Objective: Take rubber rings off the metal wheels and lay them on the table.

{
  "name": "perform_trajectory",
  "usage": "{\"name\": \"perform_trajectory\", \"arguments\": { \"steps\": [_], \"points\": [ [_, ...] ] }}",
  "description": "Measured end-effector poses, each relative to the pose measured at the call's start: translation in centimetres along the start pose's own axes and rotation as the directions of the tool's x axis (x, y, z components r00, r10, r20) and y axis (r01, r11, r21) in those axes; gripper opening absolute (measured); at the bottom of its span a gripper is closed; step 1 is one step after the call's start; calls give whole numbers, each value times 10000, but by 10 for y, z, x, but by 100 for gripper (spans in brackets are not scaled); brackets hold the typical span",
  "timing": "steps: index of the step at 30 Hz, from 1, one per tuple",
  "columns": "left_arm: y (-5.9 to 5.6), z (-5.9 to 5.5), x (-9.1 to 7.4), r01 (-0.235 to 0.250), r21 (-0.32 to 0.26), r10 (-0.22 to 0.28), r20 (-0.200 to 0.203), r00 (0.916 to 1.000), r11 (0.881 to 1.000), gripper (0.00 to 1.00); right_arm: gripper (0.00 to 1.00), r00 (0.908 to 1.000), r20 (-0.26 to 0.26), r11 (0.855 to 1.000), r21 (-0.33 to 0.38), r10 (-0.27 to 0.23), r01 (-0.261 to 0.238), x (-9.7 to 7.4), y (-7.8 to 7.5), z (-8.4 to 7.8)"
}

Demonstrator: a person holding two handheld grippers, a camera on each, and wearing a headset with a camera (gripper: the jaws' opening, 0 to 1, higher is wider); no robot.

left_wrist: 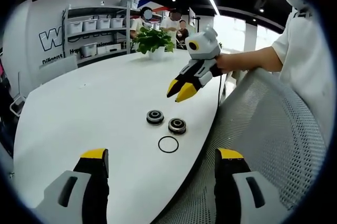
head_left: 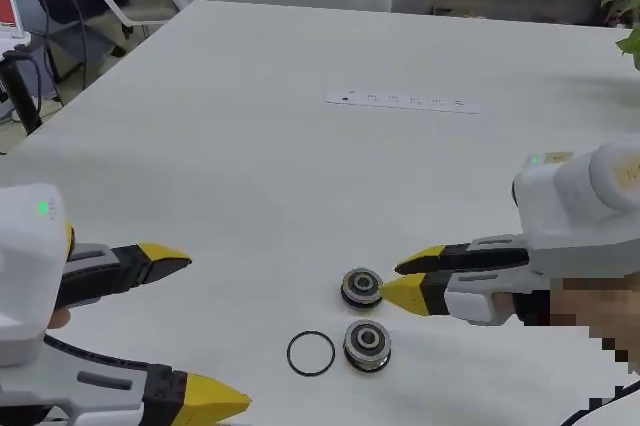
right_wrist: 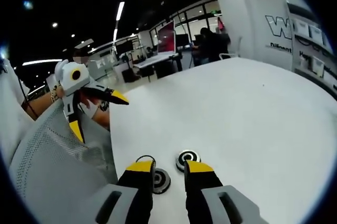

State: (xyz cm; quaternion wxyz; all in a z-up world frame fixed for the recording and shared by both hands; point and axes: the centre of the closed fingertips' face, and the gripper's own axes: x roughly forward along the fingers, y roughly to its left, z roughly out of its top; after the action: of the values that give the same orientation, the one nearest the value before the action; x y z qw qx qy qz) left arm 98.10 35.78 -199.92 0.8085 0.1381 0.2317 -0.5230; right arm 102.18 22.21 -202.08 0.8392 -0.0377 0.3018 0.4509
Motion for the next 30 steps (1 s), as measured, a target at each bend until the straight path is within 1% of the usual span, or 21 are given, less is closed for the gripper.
{"name": "perform_trajectory", "arguments": {
  "steps": [2, 4, 6, 8, 9, 10, 11, 14, 15, 16, 18, 21, 22, 24, 26, 27, 29, 30],
  "points": [
    [1, 0, 0, -33, 40, 33, -39, 10000, 10000, 81, 20, 9996, -277, 9999, -81, 64, -66, 1, -1, -7],
    [1, 0, 0, -55, 100, 55, -52, 10000, 9999, 81, 19, 9990, -431, 9999, -87, 76, -80, 2, -1, -12],
    [-1, -1, 1, 57, 181, -54, -142, 9999, 9998, 81, 20, 9974, -691, 9995, -211, 214, -229, 4, 2, -18],
    [-3, -2, 2, 172, 446, -159, -278, 9995, 9989, 81, 21, 9952, -904, 9989, -267, 363, -389, 6, 4, -24],
    [-2, -4, 2, 150, 834, -108, -503, 9987, 9964, 81, 21, 9938, -1032, 9985, -298, 417, -449, 6, 5, -27],
    [-1, -3, 2, 115, 1155, -46, -601, 9982, 9932, 81, 21, 9927, -1120, 9983, -328, 440, -480, 7, 5, -29],
    [-3, -1, 2, 186, 1437, -102, -586, 9982, 9895, 81, 22, 9917, -1202, 9980, -379, 463, -512, 8, 6, -31],
    [-10, 5, 5, 490, 1549, -411, -536, 9977, 9867, 80, 22, 9871, -1490, 9967, -456, 590, -665, 9, 8, -38],
    [-11, 5, 6, 547, 1618, -454, -610, 9971, 9853, 80, 23, 9861, -1536, 9962, -495, 632, -716, 9, 9, -39],
    [-11, 4, 8, 626, 1846, -485, -797, 9956, 9808, 80, 23, 9847, -1616, 9957, -532, 657, -752, 10, 10, -40],
    [-13, 6, 11, 788, 2201, -588, -958, 9937, 9723, 80, 23, 9818, -1761, 9949, -581, 706, -819, 10, 11, -44],
    [-15, 9, 13, 987, 2453, -735, -1100, 9912, 9644, 79, 23, 9792, -1868, 9936, -644, 792, -927, 11, 14, -46],
    [-16, 11, 14, 1088, 2599, -798, -1196, 9896, 9595, 79, 23, 9774, -1943, 9928, -682, 835, -983, 13, 16, -47],
    [-16, 15, 16, 1192, 2825, -870, -1241, 9885, 9518, 79, 24, 9747, -2053, 9913, -780, 879, -1058, 14, 18, -49],
    [-18, 21, 20, 1314, 2931, -985, -1242, 9874, 9470, 77, 24, 9723, -2150, 9900, -857, 914, -1120, 14, 19, -51],
    [-19, 24, 22, 1410, 2952, -1103, -1184, 9868, 9450, 76, 24, 9713, -2191, 9895, -884, 928, -1145, 14, 20, -52],
    [-27, 32, 26, 1822, 3051, -1552, -1105, 9817, 9347, 71, 24, 9694, -2267, 9885, -948, 941, -1181, 15, 20, -54],
    [-28, 36, 29, 1894, 3112, -1640, -1063, 9807, 9313, 69, 24, 9685, -2301, 9880, -972, 953, -1203, 16, 21, -55]
  ]
}}
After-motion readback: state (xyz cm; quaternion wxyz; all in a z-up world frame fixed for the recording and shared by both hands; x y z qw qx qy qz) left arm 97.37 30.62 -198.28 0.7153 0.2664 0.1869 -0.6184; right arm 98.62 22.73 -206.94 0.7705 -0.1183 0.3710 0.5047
